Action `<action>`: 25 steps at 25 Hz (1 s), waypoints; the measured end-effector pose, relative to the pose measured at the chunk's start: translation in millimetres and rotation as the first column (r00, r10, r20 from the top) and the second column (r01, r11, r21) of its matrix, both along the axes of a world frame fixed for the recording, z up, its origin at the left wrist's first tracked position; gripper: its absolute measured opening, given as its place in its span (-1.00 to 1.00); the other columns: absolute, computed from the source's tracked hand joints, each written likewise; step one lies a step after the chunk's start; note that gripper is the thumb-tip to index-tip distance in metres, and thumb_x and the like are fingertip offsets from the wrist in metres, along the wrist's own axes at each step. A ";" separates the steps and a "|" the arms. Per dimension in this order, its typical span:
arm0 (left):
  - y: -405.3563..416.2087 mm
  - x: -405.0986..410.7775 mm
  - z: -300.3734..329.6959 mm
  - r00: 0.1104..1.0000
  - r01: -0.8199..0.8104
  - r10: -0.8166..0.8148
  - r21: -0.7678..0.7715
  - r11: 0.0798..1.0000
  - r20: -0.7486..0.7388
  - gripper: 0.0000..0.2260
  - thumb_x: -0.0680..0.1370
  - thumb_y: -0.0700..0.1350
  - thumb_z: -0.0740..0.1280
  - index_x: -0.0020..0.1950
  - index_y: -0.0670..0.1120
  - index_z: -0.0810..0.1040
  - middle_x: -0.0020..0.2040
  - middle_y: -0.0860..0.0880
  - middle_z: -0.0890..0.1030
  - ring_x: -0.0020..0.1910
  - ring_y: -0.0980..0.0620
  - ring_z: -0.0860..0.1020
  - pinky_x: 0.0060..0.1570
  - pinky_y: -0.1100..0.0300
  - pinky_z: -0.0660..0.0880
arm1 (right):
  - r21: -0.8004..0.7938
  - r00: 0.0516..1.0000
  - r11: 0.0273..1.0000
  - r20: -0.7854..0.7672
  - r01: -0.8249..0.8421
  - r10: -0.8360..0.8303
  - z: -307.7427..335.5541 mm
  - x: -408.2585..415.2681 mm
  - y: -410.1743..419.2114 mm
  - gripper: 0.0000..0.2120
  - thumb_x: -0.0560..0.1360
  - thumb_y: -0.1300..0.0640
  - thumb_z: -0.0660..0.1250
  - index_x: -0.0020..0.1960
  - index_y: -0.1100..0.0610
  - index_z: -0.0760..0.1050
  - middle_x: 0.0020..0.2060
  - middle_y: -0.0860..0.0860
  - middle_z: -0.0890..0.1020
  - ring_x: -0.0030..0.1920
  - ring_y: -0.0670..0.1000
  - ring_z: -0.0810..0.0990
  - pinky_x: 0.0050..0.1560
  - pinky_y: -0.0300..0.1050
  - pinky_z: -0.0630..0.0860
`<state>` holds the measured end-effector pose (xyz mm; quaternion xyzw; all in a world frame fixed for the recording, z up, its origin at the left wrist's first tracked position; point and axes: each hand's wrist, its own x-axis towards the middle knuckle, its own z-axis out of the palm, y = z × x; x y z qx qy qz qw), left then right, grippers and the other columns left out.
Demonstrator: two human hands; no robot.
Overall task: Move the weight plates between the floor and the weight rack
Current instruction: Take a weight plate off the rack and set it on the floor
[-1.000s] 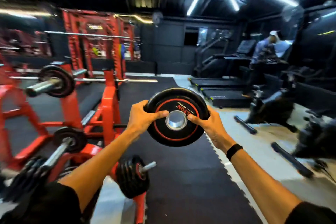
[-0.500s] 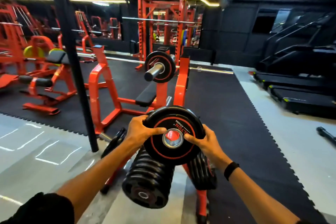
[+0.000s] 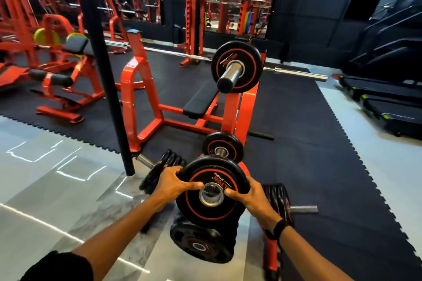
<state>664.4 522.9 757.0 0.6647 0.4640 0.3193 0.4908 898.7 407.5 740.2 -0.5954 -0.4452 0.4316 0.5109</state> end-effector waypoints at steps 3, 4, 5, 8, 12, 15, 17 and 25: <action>40.9 3.8 -21.5 0.998 0.040 -0.044 -0.086 0.995 -0.045 -0.43 0.07 0.12 0.71 -0.04 -0.12 0.69 -0.15 -0.04 0.74 -0.14 0.03 0.72 -0.05 0.04 0.66 | -0.061 0.999 0.997 0.002 0.054 -0.054 -22.2 0.9 33.6 -0.33 0.22 -0.07 0.66 0.25 0.07 0.52 0.12 0.00 0.70 0.14 0.00 0.68 0.22 0.11 0.58; 51.2 5.9 -31.9 0.997 0.059 -0.064 -0.098 0.993 -0.049 -0.40 0.03 0.18 0.69 -0.06 -0.09 0.69 -0.15 -0.02 0.74 -0.14 0.05 0.72 -0.05 0.04 0.66 | -0.074 0.998 0.995 0.016 0.065 -0.064 -29.6 2.2 40.7 -0.31 0.19 -0.11 0.66 0.24 0.05 0.53 0.11 -0.01 0.70 0.13 -0.02 0.68 0.21 0.10 0.59; 60.5 7.7 -40.6 0.995 0.069 -0.076 -0.102 0.992 -0.062 -0.38 -0.01 0.24 0.68 -0.10 -0.07 0.69 -0.18 0.00 0.74 -0.16 0.07 0.71 -0.07 0.04 0.66 | -0.086 0.997 0.994 0.031 0.067 -0.065 -37.5 4.6 47.7 -0.29 0.17 -0.15 0.66 0.23 0.04 0.53 0.11 -0.03 0.70 0.13 -0.03 0.68 0.20 0.08 0.59; 79.5 16.3 -64.1 0.992 0.074 -0.089 -0.165 0.984 -0.085 -0.46 -0.01 0.23 0.67 -0.18 -0.03 0.68 -0.23 0.05 0.74 -0.20 0.12 0.70 -0.13 0.08 0.65 | -0.174 0.996 0.981 0.003 0.086 -0.087 -59.1 8.6 60.9 -0.29 0.16 -0.15 0.67 0.22 0.05 0.53 0.10 -0.02 0.71 0.14 -0.02 0.68 0.21 0.08 0.59; 99.4 24.4 -95.8 0.974 0.145 -0.184 -0.263 0.954 -0.133 -0.46 0.05 0.17 0.69 -0.09 -0.04 0.70 -0.19 0.06 0.74 -0.17 0.15 0.71 -0.07 0.08 0.66 | -0.263 0.991 0.956 0.021 0.133 -0.132 -89.7 12.2 66.9 -0.30 0.17 -0.15 0.67 0.20 0.06 0.54 0.08 -0.01 0.72 0.12 -0.01 0.69 0.21 0.12 0.58; 115.9 26.4 -111.3 0.957 0.192 -0.247 -0.302 0.934 -0.154 -0.36 0.02 0.24 0.67 -0.01 -0.04 0.68 -0.12 0.03 0.74 -0.10 0.08 0.71 0.00 -0.01 0.65 | -0.307 0.977 0.928 0.048 0.211 -0.206 -98.0 7.6 71.0 -0.39 0.24 -0.03 0.65 0.21 0.08 0.54 0.06 -0.03 0.72 0.09 -0.07 0.69 0.19 0.03 0.60; 128.4 31.2 -114.3 0.947 0.221 -0.280 -0.314 0.924 -0.159 -0.32 0.02 0.26 0.66 0.01 -0.05 0.67 -0.11 0.01 0.74 -0.10 0.08 0.71 0.01 -0.02 0.65 | -0.318 0.969 0.916 0.044 0.245 -0.244 -101.0 6.3 78.4 -0.39 0.26 0.00 0.65 0.24 0.09 0.52 0.08 -0.02 0.71 0.10 -0.07 0.68 0.18 -0.01 0.60; 150.4 40.3 -122.3 0.923 0.296 -0.340 -0.232 0.927 -0.180 -0.29 0.07 0.26 0.61 0.08 -0.09 0.62 -0.04 0.01 0.72 -0.07 0.09 0.70 0.00 0.01 0.65 | -0.304 0.955 0.906 0.118 0.295 -0.272 -105.0 8.4 90.8 -0.38 0.30 0.04 0.63 0.29 0.08 0.47 0.14 -0.02 0.67 0.15 -0.10 0.65 0.17 -0.11 0.58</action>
